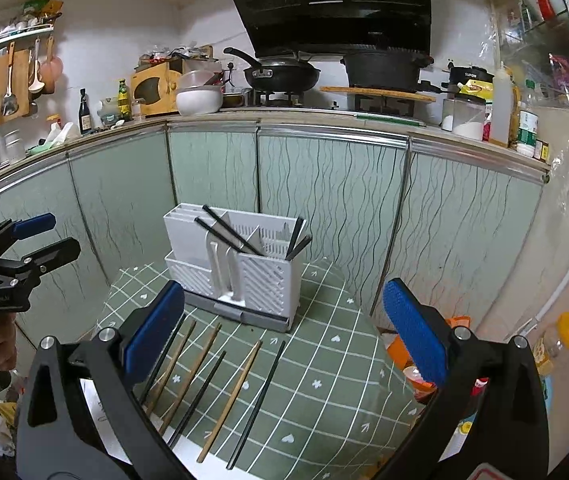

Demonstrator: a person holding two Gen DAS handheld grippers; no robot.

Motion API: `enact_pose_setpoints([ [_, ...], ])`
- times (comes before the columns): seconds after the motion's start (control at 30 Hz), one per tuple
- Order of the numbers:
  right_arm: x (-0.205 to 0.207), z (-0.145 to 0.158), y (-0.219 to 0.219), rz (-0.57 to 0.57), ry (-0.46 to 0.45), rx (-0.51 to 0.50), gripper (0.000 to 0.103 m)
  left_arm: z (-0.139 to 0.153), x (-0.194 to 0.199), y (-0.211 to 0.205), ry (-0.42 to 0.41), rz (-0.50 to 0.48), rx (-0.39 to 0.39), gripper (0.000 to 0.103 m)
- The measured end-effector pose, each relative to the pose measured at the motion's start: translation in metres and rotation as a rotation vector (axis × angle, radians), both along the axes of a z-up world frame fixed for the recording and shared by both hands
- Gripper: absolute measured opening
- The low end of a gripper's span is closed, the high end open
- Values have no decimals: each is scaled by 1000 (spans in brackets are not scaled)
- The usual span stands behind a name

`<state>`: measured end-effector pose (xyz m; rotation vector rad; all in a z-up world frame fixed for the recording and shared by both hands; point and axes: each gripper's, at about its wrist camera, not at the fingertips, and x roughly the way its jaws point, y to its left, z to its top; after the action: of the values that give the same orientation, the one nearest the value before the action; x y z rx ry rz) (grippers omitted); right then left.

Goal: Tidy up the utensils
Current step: 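Open the right tool while the left tool opens, dropping chopsticks into the holder, then withdraw both open tools back toward the remaining chopsticks on the mat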

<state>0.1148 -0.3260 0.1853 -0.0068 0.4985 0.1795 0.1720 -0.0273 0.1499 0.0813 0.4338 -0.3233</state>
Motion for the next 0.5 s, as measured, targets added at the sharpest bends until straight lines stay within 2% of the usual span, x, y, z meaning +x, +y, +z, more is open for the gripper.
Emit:
enact_pose_setpoints([
  [0.27, -12, -33, 8, 10, 16, -4, 96, -31, -10, 10, 32, 15, -9, 99],
  [0.5, -15, -68, 15, 17, 40, -17, 96, -66, -17, 15, 30, 45, 23, 99],
])
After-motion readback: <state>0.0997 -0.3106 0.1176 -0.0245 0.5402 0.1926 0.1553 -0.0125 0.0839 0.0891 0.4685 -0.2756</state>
